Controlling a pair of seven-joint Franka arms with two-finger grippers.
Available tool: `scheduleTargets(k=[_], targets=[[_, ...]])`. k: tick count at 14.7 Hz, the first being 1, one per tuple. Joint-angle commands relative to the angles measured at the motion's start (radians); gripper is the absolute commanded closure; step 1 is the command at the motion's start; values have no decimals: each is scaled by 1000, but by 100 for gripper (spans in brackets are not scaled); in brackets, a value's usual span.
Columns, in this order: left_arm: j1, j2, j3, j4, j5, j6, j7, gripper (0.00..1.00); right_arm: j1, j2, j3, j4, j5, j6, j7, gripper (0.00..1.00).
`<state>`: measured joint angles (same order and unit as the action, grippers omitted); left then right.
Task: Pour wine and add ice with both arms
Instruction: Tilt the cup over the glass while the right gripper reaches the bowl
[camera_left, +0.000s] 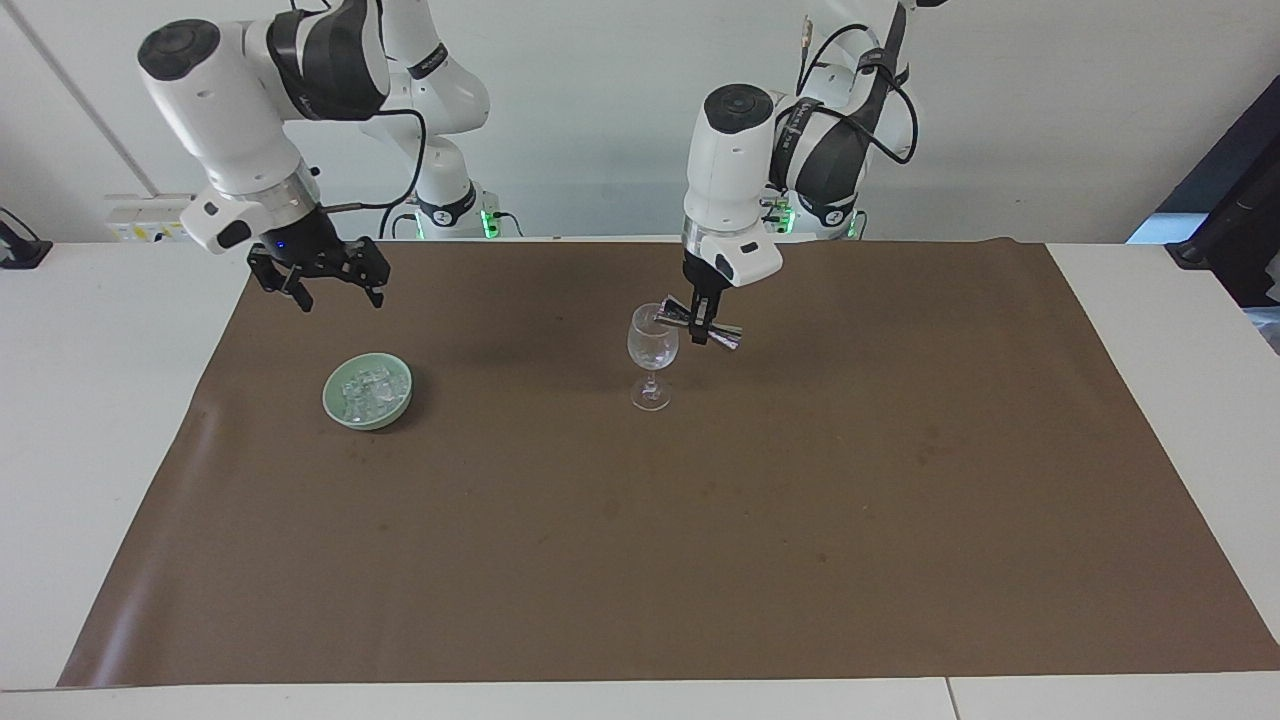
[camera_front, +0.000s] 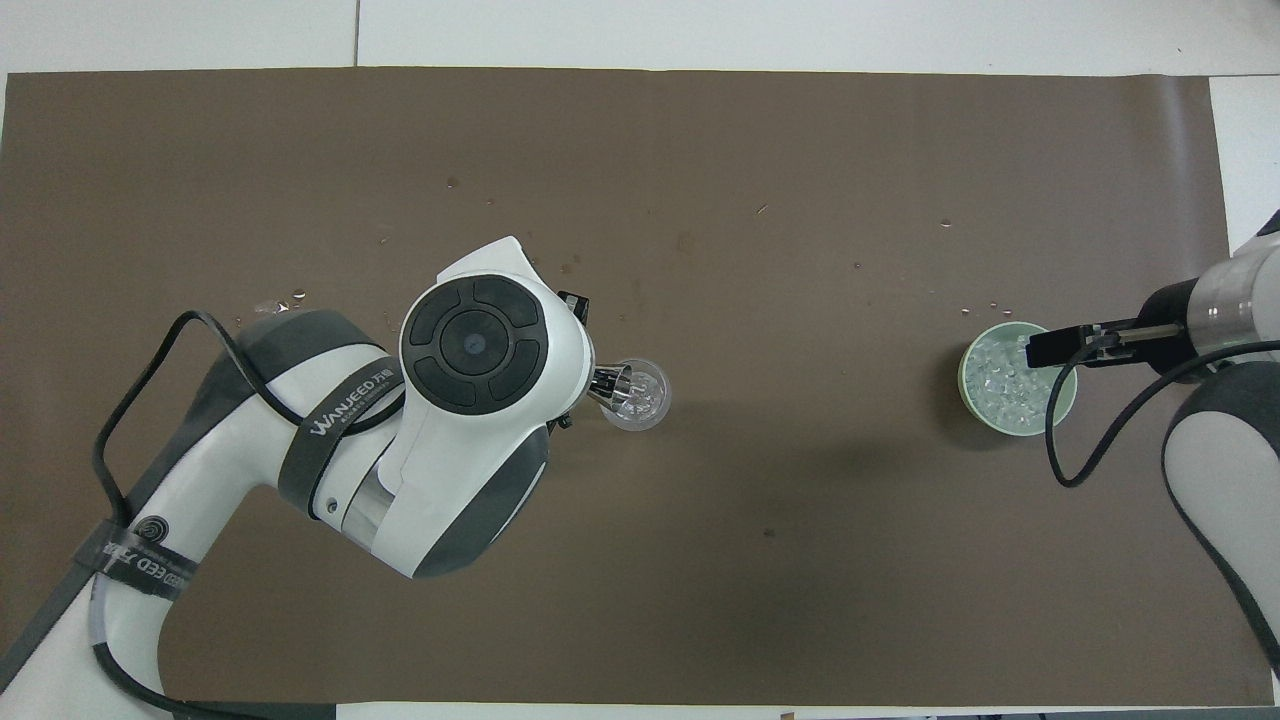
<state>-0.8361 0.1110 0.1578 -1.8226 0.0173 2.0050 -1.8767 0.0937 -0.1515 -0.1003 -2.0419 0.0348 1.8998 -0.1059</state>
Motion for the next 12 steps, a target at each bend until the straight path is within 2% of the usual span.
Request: scheduleTargets(k=[1,4,6,9,11,12], targets=[[-23,7,12,57,51,-66,-48,100,-32,18,-4,-63,14,53,-234,0],[-55,7,12,62,114,-66,-111,100,-55,20,-4,-130,14,177,-496,0],[-69,6,12,60,136,-71,-114,100,-61,36,-4,-150,14,199,-572,0],[-84,3,12,54,177,-78,-119,100,-68,55,-4,-217,16,317,-656,0],[-87,-1,12,54,197,-86,-121,100,-68,81,-4,-241,16,375,-739,12],[-96,-1,12,54,207,-94,-122,100,-68,81,-4,-262,17,410,-759,13]])
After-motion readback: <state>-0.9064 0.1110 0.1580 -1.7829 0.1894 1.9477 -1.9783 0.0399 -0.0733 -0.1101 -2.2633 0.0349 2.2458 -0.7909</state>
